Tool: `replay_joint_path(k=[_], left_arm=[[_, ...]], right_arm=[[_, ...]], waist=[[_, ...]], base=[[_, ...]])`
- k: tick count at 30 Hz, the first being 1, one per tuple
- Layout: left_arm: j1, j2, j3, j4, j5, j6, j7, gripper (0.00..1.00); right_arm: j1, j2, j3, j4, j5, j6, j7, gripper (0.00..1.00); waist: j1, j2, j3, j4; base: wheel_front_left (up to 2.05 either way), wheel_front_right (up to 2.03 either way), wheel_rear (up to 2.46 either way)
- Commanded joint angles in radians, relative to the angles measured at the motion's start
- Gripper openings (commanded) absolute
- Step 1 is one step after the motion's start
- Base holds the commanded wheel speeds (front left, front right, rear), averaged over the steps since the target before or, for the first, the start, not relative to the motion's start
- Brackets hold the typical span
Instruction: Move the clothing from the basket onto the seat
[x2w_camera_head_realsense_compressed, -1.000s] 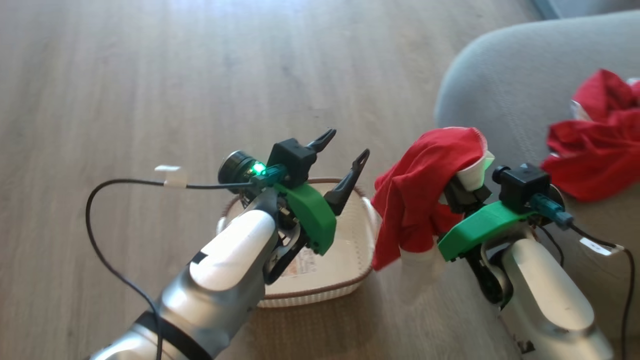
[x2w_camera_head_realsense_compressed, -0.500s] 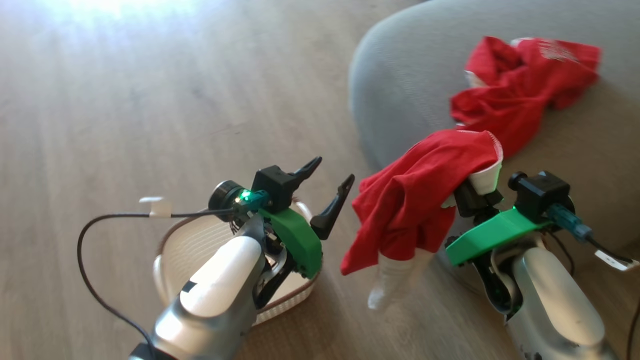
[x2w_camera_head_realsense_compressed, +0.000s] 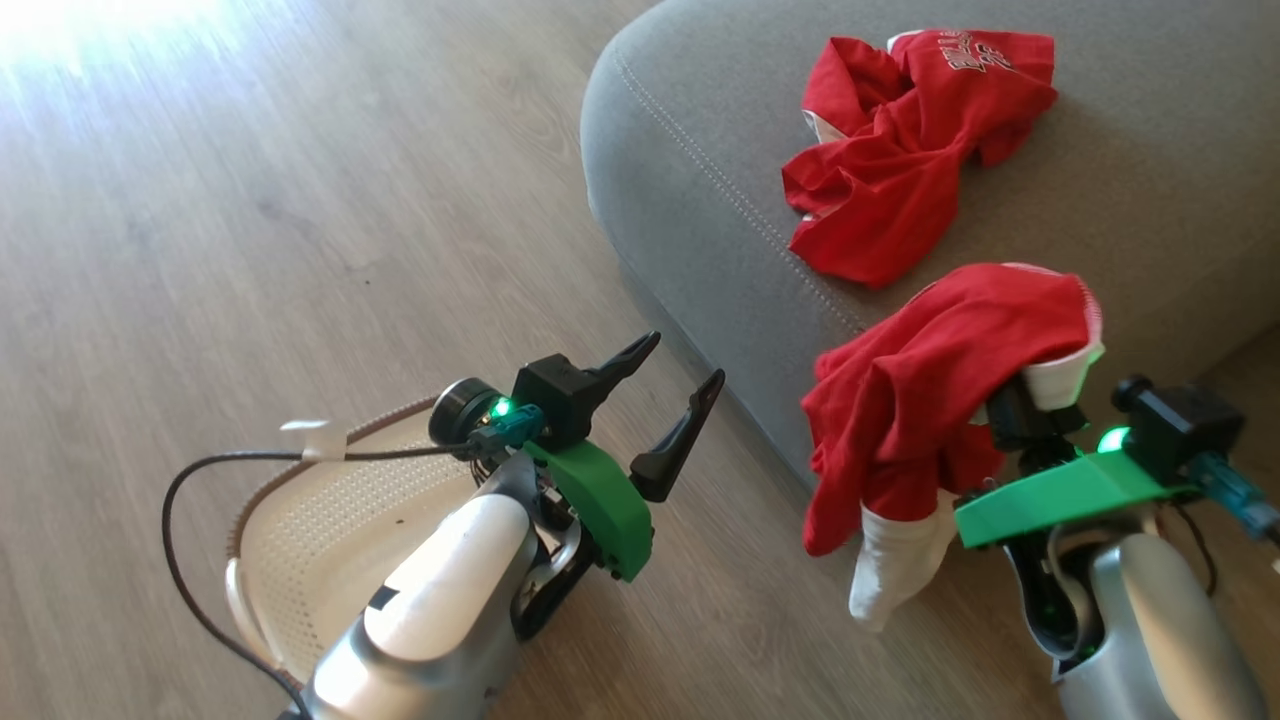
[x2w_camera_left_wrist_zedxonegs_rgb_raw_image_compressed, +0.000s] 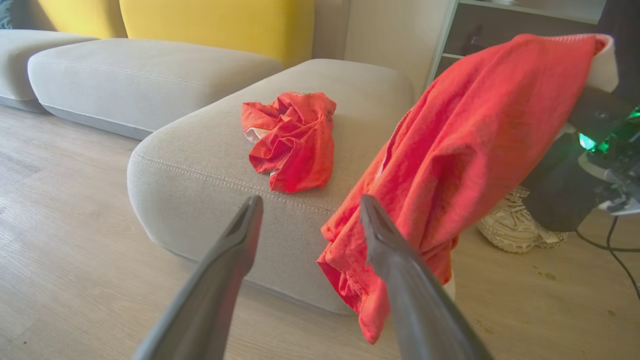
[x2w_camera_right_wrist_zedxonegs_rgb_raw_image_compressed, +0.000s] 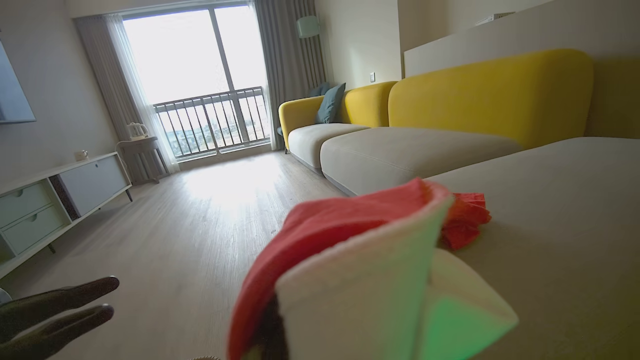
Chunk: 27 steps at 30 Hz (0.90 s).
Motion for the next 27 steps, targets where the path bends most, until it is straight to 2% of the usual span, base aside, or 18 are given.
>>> replay_joint_path(k=[1,7,13,23,27], left_arm=[[-0.045,0.012,0.03,-0.036,0.009,0.0,-0.013,1.0],[-0.033,0.011,0.03,-0.057,0.018,-0.001,-0.013,1.0],[-0.031,0.011,0.027,-0.072,0.04,-0.001,-0.013,1.0],[-0.065,0.015,-0.019,-0.082,0.056,-0.002,-0.013,1.0],[-0.086,0.022,-0.046,-0.075,0.052,-0.002,-0.013,1.0]], right_arm=[[-0.015,0.009,0.006,-0.053,-0.011,0.0,-0.014,0.0],[-0.018,-0.001,-0.013,-0.079,-0.021,0.0,-0.014,0.0],[-0.145,-0.064,-0.025,-0.067,-0.03,0.0,-0.014,0.0],[-0.428,-0.248,-0.088,0.048,-0.041,0.0,-0.014,0.0],[-0.538,-0.303,-0.107,0.094,-0.042,0.0,-0.014,0.0]], waist=[[0.0,0.0,0.011,-0.006],[0.0,0.0,0.036,-0.018],[0.0,0.0,0.093,-0.02],[0.0,0.0,0.201,0.04],[0.0,0.0,0.247,0.066]], base=[[0.0,0.0,0.0],[0.0,0.0,0.0],[0.0,0.0,0.0],[0.0,0.0,0.0],[0.0,0.0,0.0]])
